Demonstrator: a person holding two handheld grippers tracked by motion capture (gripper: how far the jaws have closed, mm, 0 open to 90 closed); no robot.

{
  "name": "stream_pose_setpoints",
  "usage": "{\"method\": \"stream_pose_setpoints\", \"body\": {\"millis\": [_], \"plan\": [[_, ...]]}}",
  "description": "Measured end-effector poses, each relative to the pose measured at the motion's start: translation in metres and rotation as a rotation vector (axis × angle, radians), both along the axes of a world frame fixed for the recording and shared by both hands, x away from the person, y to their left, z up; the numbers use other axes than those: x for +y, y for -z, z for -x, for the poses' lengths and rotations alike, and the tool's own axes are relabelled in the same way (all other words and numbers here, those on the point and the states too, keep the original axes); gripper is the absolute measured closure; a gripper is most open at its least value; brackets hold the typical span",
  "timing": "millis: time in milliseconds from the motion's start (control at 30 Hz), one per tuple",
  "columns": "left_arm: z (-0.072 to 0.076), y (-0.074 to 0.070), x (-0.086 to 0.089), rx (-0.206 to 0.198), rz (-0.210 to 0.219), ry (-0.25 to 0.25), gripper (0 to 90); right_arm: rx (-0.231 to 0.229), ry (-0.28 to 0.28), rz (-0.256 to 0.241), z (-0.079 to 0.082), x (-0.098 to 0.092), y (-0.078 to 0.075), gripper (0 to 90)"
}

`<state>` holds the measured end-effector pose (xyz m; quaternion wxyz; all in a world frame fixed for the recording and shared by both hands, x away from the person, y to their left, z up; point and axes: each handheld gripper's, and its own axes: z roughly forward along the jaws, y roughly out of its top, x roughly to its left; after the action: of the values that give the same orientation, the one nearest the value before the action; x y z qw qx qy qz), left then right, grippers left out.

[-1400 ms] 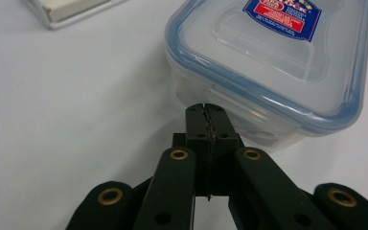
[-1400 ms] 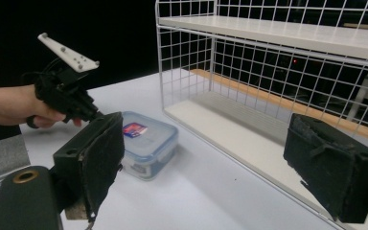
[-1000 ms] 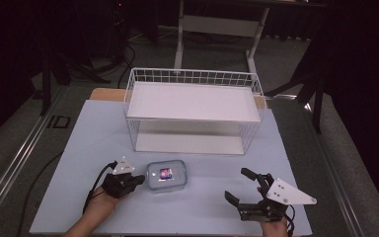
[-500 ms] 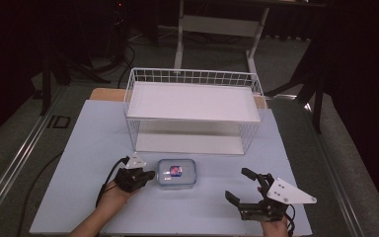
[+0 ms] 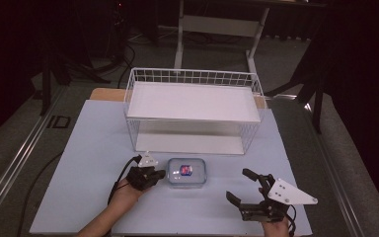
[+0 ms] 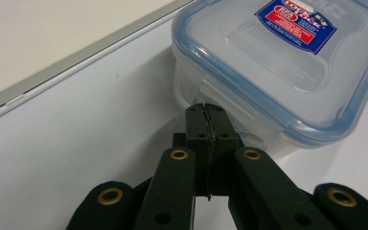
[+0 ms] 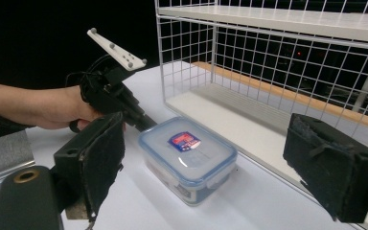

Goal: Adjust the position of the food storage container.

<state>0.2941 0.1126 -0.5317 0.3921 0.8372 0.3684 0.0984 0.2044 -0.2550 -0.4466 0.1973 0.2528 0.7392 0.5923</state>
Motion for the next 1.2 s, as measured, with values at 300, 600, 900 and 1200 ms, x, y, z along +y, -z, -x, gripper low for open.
{"method": "stream_pose_setpoints", "body": {"millis": [300,600,900,1200], "plan": [[-0.006,0.002,-0.015,0.003,0.017,0.017,90.0,0.01,-0.004,0.011,-0.001,0.0,0.002,14.1],[-0.011,0.002,-0.032,-0.007,0.01,0.042,90.0,0.016,-0.002,0.007,-0.001,-0.001,0.002,14.0],[-0.001,-0.013,-0.012,-0.059,0.071,0.03,66.3,0.023,-0.006,-0.019,-0.001,-0.003,0.002,14.0],[0.023,-0.028,0.004,-0.044,0.188,0.106,9.0,0.002,0.038,0.024,0.001,0.004,0.001,14.7]]}}
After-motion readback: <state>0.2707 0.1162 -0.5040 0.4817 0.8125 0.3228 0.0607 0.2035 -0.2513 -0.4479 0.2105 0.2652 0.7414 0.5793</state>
